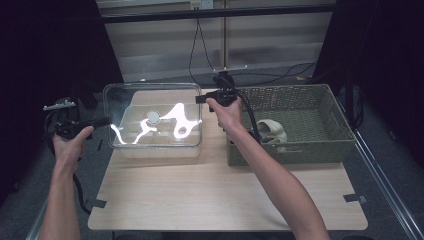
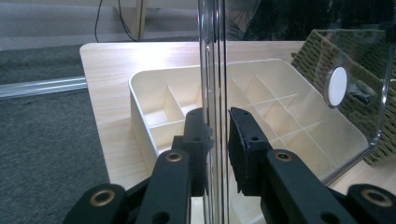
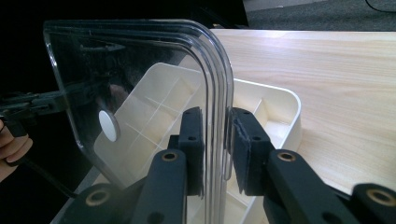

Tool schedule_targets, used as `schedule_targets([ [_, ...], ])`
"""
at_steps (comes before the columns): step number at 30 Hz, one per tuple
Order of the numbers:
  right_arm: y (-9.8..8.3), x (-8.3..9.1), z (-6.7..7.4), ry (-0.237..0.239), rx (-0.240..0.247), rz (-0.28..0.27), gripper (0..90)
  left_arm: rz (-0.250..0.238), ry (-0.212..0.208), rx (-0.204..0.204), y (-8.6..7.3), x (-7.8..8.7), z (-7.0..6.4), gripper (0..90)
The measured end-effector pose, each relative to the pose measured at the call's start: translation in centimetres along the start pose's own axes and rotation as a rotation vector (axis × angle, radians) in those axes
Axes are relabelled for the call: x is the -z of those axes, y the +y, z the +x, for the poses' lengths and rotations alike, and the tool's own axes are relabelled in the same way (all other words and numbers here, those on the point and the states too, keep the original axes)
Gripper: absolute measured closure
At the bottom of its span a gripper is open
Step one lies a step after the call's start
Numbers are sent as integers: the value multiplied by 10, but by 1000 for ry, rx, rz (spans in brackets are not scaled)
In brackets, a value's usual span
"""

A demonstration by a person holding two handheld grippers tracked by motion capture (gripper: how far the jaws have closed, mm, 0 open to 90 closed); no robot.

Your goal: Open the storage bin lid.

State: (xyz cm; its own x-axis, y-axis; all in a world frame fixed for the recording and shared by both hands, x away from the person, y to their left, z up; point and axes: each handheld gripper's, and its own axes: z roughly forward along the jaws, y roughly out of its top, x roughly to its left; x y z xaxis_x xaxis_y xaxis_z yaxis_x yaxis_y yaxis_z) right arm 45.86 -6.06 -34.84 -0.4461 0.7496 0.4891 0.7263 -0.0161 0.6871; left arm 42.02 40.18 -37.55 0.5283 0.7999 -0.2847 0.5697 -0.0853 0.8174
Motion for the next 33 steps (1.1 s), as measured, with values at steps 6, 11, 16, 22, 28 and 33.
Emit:
schedule_targets([
  [6, -1, 4, 4, 6, 8, -7, 754, -7, 1, -13, 1, 7, -4, 777],
  [11, -3, 9, 7, 8, 16, -13, 755, -3, 1, -21, 0, 10, -7, 777],
  [16, -6, 14, 9, 9, 21, -18, 754, -7, 2, -36, -1, 13, -13, 777],
  [22, -10, 21, 10, 3, 23, -20, 753, -5, 0, -52, -4, 17, -20, 777],
  [28, -16, 24, 14, 8, 29, -21, 749, -13, 15, -53, -10, 25, -27, 777],
  [33, -22, 28, 16, 9, 29, -19, 746, -33, -6, -47, -19, 30, -31, 779],
])
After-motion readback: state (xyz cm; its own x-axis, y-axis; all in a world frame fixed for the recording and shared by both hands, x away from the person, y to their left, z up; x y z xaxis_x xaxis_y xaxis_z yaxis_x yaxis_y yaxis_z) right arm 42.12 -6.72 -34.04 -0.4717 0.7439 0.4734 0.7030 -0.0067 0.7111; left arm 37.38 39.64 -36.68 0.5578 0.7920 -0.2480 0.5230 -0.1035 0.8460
